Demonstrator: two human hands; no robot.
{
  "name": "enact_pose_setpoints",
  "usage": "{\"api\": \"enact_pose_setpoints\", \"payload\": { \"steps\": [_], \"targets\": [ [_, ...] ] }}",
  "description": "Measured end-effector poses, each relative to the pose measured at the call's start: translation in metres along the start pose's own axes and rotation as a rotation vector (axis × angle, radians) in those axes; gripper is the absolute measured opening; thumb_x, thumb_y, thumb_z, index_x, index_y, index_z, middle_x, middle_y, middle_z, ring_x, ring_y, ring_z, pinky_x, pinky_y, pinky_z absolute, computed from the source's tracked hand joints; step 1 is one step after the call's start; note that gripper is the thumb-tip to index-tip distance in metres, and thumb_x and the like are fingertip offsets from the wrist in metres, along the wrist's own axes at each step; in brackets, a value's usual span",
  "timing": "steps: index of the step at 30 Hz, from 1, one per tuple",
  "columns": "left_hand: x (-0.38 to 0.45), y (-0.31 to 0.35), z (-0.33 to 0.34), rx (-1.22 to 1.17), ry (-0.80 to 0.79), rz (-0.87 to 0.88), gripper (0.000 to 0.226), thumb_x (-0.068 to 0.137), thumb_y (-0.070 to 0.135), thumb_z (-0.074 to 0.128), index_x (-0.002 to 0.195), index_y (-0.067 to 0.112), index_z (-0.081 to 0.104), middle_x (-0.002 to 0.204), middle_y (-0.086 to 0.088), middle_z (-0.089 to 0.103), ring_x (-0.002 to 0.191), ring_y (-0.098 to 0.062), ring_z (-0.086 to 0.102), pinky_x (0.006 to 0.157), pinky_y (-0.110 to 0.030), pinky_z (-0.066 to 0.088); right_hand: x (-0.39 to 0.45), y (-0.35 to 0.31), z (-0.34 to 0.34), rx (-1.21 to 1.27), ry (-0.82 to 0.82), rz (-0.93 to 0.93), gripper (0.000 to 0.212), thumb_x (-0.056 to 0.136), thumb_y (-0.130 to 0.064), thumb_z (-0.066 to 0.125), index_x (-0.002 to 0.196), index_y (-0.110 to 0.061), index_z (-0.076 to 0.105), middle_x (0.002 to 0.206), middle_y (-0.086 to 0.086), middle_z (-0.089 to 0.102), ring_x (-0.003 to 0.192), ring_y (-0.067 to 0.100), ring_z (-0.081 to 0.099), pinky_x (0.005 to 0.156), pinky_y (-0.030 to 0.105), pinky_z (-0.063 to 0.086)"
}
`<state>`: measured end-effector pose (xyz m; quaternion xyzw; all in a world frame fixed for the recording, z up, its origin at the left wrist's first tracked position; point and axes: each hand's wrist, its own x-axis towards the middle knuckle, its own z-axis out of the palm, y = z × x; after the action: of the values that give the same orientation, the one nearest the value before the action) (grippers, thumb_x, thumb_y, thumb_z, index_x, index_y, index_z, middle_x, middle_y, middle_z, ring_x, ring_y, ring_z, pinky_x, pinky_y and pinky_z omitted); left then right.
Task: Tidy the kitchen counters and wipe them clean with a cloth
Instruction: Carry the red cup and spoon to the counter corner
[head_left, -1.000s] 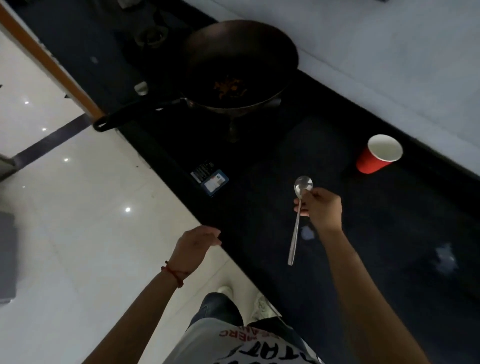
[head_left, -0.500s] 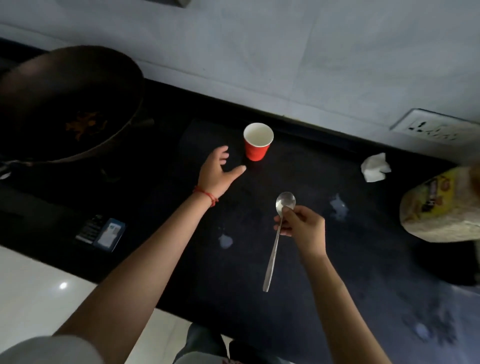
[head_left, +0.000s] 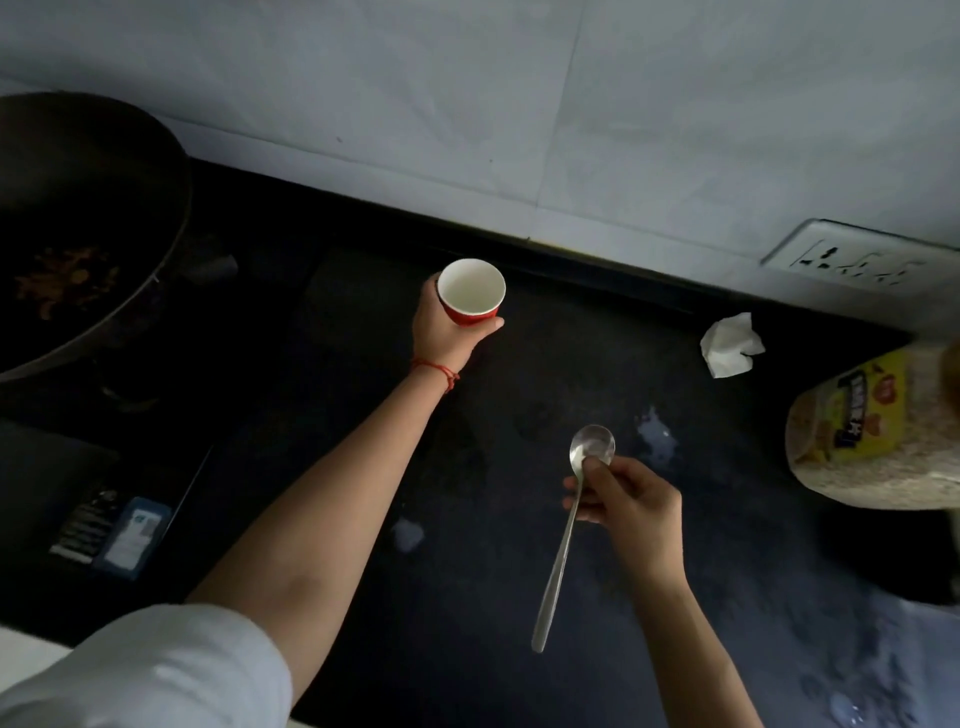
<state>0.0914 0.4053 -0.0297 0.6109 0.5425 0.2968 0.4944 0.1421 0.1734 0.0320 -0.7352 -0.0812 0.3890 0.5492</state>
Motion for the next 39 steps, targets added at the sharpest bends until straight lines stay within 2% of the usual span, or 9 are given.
{"api": "enact_pose_setpoints", "payload": {
  "steps": [10,14,18,22,25,28,33,36,39],
  "targets": [
    [-0.052,-0.009,-0.046,-0.064,0.039,0.067,0.073,0.060,0.014,0.083,0.123,0.012,0.047,0.119,-0.004,0.058,0.112,-0.021,0.057,0.094,-0.034,0.051,0.002,0.006,0.013,-0.051,-0.042,-0.004,0.014,0.089,-0.006,0.056,0.078,-0.003,0.065,0.065,0.012,0.068,0.049,0.013,0.066,0.047,0.019,0.053],
    [-0.111,-0.024,-0.113,-0.028,0.138,0.039,0.073,0.061,0.008,0.083,0.123,0.011,0.047,0.112,0.007,0.053,0.105,-0.007,0.053,0.081,-0.001,0.045,-0.005,0.003,0.039,-0.079,-0.140,-0.021,0.015,0.089,-0.006,0.056,0.076,-0.008,0.064,0.067,0.012,0.067,0.048,0.010,0.065,0.047,0.017,0.052],
    [-0.171,-0.053,-0.183,0.012,0.286,-0.038,0.072,0.060,0.005,0.083,0.120,0.018,0.046,0.111,0.006,0.053,0.103,-0.010,0.052,0.074,0.007,0.040,-0.021,0.002,0.079,-0.118,-0.288,-0.041,0.014,0.089,-0.006,0.056,0.077,-0.008,0.063,0.066,0.010,0.068,0.047,0.010,0.065,0.046,0.018,0.052],
    [-0.225,-0.082,-0.237,0.043,0.355,-0.108,0.080,0.049,0.020,0.089,0.113,0.025,0.041,0.107,0.008,0.053,0.100,-0.012,0.053,0.074,-0.001,0.041,-0.050,0.012,0.132,-0.187,-0.463,-0.028,0.011,0.088,-0.006,0.058,0.080,-0.003,0.064,0.063,0.007,0.068,0.048,0.012,0.065,0.046,0.019,0.053],
    [-0.262,-0.099,-0.267,-0.066,0.469,-0.198,0.078,0.037,0.052,0.073,0.106,0.033,0.043,0.096,0.022,0.054,0.088,-0.002,0.055,0.071,-0.008,0.041,-0.076,0.025,0.169,-0.278,-0.572,-0.038,0.011,0.087,-0.007,0.059,0.078,-0.006,0.065,0.068,0.011,0.069,0.052,0.013,0.067,0.049,0.020,0.055],
    [-0.304,-0.128,-0.303,-0.095,0.617,-0.242,0.077,0.038,0.058,0.068,0.107,0.034,0.043,0.097,0.027,0.053,0.088,0.000,0.055,0.070,-0.007,0.040,-0.112,0.044,0.214,-0.388,-0.682,-0.078,0.011,0.087,-0.007,0.058,0.079,-0.007,0.065,0.070,0.011,0.070,0.054,0.014,0.068,0.051,0.020,0.056],
    [-0.380,-0.182,-0.377,-0.102,0.825,-0.368,0.085,0.040,0.055,0.072,0.114,0.021,0.049,0.102,0.010,0.059,0.095,-0.013,0.057,0.073,-0.015,0.044,-0.183,0.089,0.287,-0.560,-0.859,-0.208,0.018,0.086,-0.005,0.059,0.069,-0.010,0.064,0.055,0.000,0.069,0.052,0.013,0.067,0.048,0.020,0.054],
    [-0.428,-0.217,-0.421,-0.084,0.939,-0.473,0.075,0.050,0.029,0.088,0.114,0.017,0.050,0.106,0.002,0.061,0.094,-0.017,0.056,0.077,-0.026,0.047,-0.218,0.118,0.325,-0.677,-0.962,-0.305,0.020,0.086,-0.002,0.059,0.069,-0.012,0.062,0.049,-0.006,0.067,0.046,0.006,0.064,0.048,0.019,0.053],
    [-0.473,-0.251,-0.460,-0.102,1.031,-0.565,0.066,0.057,0.017,0.086,0.108,0.027,0.046,0.102,0.003,0.060,0.093,-0.018,0.056,0.072,-0.020,0.045,-0.242,0.144,0.365,-0.782,-1.023,-0.379,0.027,0.086,-0.003,0.059,0.065,-0.020,0.060,0.052,-0.009,0.068,0.048,0.006,0.065,0.060,0.031,0.053]
  ]
}}
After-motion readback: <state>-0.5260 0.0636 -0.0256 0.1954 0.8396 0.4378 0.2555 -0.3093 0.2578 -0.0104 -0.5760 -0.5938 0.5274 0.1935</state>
